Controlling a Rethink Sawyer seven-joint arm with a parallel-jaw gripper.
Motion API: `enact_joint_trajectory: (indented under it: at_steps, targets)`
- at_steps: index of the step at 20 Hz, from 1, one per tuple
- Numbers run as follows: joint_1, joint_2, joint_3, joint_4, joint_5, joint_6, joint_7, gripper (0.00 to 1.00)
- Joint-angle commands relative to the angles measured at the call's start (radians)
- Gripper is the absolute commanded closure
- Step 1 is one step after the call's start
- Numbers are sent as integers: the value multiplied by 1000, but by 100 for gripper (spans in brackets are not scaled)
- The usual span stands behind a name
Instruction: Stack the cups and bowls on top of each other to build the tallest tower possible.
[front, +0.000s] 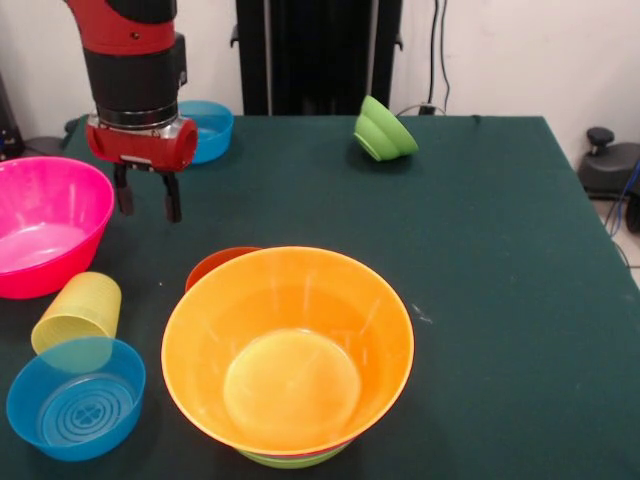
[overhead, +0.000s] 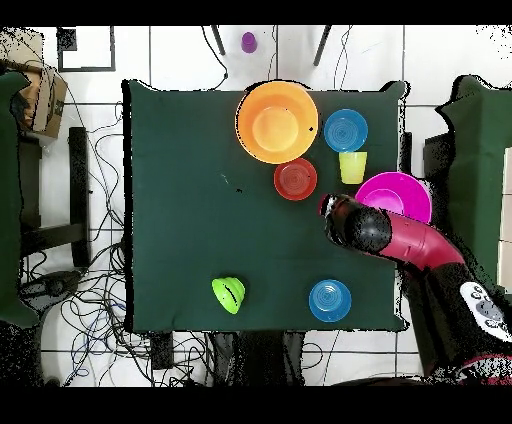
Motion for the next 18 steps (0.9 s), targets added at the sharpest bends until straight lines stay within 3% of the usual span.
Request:
enact_joint_trajectory:
  at_steps: [1, 18]
  targets:
    - [8, 40, 82, -29, -53, -23, -25, 0]
    - [-8, -37, 93, -8, -31, 78, -56, 0]
